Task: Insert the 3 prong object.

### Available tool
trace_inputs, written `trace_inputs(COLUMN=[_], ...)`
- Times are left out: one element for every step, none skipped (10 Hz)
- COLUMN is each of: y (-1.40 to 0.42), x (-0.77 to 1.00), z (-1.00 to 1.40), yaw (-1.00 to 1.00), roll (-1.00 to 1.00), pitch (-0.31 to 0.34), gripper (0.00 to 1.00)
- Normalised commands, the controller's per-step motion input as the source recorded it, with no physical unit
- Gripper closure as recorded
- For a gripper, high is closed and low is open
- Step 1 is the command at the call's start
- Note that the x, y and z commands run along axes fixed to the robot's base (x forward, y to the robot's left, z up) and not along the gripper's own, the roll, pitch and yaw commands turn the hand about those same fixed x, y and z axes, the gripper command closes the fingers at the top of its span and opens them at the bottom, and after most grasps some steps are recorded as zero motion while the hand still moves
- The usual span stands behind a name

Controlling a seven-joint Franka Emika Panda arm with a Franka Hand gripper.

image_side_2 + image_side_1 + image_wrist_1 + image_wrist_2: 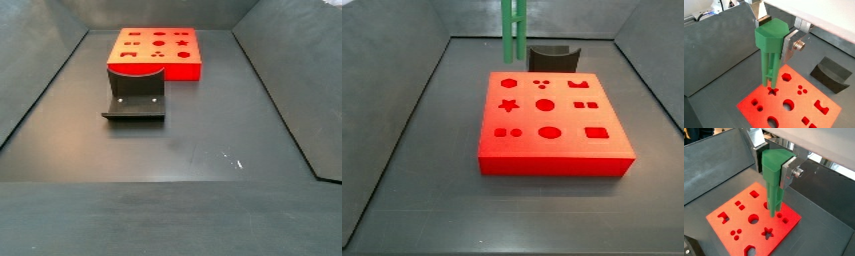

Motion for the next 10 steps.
trace_inputs(y=[0.57,0.54,0.43,0.39,0.35,0.25,0.21,0.23,0.21,0.23], x=[0.21,0.26,0.28,0.25,0.2,0.0,0.1,0.22,0.57,0.93], z=[0.0,0.0,-0.07,-0.09,-0.11,-0.26,-0.37,-0.41,-0.5,-0.39], yaw=[0.23,0.25,0.4,0.46,0.54,0.81,0.76,0.67,0.46,0.11], roll=[-0.18,-0.1,-0.04,-0.01,0.0,0.05,0.09,0.1,0.11,0.0], pitch=[0.0,0.07,0.0,0.0,0.0,0.0,0.01,0.004,0.044,0.119], gripper=[1.0,1.0,1.0,1.0,1.0,1.0,1.0,1.0,1.0,1.0])
